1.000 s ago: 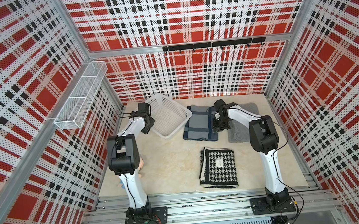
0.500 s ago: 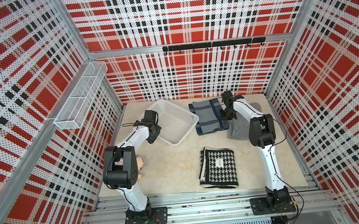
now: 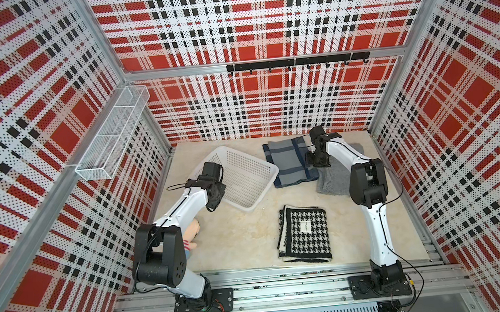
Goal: Put the folded scarf in the basket
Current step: Adjust the scarf at the center of the board.
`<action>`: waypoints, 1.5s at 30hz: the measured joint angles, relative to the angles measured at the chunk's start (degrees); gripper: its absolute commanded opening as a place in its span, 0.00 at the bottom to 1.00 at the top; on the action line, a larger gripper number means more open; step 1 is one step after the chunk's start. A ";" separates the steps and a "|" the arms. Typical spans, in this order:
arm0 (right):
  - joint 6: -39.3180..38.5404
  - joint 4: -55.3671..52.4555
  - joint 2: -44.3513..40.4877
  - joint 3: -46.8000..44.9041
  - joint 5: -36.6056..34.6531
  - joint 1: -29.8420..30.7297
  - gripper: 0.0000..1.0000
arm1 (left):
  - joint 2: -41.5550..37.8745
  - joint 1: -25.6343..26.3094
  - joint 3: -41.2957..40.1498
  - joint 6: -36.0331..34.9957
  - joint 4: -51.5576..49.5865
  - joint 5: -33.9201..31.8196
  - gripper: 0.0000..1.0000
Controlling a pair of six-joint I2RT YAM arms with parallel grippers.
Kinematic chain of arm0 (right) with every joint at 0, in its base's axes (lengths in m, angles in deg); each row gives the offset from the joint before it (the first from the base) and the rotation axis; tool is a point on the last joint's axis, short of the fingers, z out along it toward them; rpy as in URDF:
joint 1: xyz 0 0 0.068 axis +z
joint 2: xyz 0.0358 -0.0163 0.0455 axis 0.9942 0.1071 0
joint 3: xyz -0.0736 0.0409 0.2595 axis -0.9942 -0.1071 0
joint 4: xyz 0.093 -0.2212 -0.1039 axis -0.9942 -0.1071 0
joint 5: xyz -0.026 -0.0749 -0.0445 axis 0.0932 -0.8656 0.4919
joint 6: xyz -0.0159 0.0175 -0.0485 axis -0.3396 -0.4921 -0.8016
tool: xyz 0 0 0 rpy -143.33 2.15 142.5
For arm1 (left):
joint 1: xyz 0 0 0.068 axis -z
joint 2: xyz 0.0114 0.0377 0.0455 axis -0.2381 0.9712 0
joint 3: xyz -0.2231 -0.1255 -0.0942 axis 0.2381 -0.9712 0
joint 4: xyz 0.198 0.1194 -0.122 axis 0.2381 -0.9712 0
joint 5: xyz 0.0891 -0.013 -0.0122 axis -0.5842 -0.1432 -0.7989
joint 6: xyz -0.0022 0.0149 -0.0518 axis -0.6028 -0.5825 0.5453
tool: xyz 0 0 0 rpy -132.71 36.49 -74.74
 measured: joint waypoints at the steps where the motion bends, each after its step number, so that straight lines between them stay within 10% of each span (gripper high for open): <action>1: 0.63 0.48 -0.98 -1.03 0.46 0.09 0.67 | -0.28 0.09 -0.42 0.28 -0.11 -0.15 0.00; 9: 7.26 3.15 -14.88 -14.95 5.49 1.07 0.68 | -3.04 0.87 -1.86 2.08 -2.19 -2.49 0.63; 24: 8.22 -8.76 -50.58 -56.02 19.15 4.37 0.61 | -2.67 9.73 16.59 -11.43 -6.71 -10.01 0.56; 45: 8.35 -6.34 -48.09 -64.63 17.42 9.77 0.60 | 15.19 -0.24 15.19 -28.63 -2.38 -3.50 0.47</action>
